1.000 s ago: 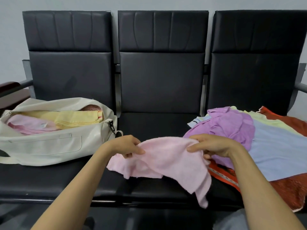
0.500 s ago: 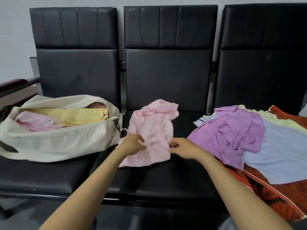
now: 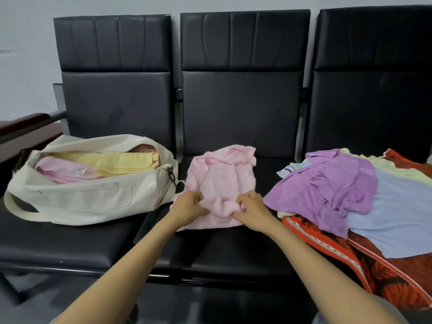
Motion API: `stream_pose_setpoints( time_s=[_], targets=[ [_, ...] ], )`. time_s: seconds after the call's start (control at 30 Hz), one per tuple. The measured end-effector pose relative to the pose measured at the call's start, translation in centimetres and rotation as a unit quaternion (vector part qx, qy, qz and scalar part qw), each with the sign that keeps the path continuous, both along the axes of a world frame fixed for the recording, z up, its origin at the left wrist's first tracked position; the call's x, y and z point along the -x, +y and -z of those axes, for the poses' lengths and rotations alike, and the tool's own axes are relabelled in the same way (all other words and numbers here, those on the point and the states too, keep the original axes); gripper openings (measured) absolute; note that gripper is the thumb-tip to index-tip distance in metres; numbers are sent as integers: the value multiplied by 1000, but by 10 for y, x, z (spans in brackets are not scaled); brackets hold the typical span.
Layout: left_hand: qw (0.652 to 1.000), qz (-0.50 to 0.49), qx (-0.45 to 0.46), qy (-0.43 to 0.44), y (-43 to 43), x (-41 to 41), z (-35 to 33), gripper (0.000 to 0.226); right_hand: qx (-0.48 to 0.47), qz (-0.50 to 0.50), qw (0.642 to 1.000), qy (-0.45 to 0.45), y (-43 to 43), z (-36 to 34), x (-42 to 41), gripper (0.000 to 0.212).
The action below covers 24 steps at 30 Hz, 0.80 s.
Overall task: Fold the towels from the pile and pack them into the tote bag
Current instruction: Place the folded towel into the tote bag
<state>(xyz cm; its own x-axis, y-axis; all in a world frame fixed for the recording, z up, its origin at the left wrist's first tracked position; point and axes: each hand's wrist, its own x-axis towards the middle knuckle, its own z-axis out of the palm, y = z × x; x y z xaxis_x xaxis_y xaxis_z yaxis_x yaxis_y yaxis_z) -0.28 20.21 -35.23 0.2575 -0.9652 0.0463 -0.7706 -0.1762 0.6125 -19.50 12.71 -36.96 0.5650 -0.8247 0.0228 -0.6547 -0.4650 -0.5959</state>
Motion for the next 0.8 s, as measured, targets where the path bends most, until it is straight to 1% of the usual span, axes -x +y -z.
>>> stream_pose_setpoints(
  time_s=[0.07,0.1,0.13,0.17,0.2,0.23,0.27,0.3,0.33,0.4,0.43,0.47,0.5,0.53,0.57,0.6,0.7,0.8],
  targets=[
    [993,40,80,71,4,4,-10,26,0,4,997,-78,-4,-14,4,11],
    [988,71,107,87,6,7,-15,21,-14,3,993,-119,-5,-22,9,14],
    [983,102,120,90,9,12,-20,15,-30,-7,989,-147,-7,-31,15,24],
    [981,125,119,90,12,17,-23,8,-45,-33,986,-156,-7,-39,22,39],
    [979,142,114,94,14,21,-23,4,-56,-68,986,-141,-6,-44,30,58],
    [977,156,109,101,15,26,-22,9,-62,-103,986,-113,-5,-46,36,75],
    [974,166,104,111,15,31,-20,12,-57,-130,987,-80,-3,-47,40,80],
    [973,172,98,120,15,36,-18,12,-40,-149,987,-49,0,-44,41,72],
    [972,174,92,125,15,40,-16,9,-20,-158,987,-21,1,-41,41,55],
    [976,167,79,118,13,45,-12,6,6,-144,989,20,2,-34,40,19],
    [980,158,61,108,13,44,-10,11,11,-132,991,20,2,-32,41,10],
    [984,148,34,91,13,42,-7,18,7,-117,993,10,1,-33,43,5],
    [989,139,4,57,12,38,-3,22,-3,-101,995,-12,1,-36,46,4],
    [991,135,-21,10,12,32,1,22,-12,-78,996,-34,1,-40,51,6],
    [990,129,-42,-35,12,24,4,16,-12,-57,997,-54,0,-43,56,8],
    [990,121,-54,-52,13,15,8,13,0,-40,997,-69,-2,-47,61,10],
    [995,88,-42,-3,18,-8,10,20,30,-15,994,-101,-5,-53,78,11],
    [997,70,-4,41,22,-12,11,17,2,-19,994,-112,-2,-53,88,8]
  ],
)
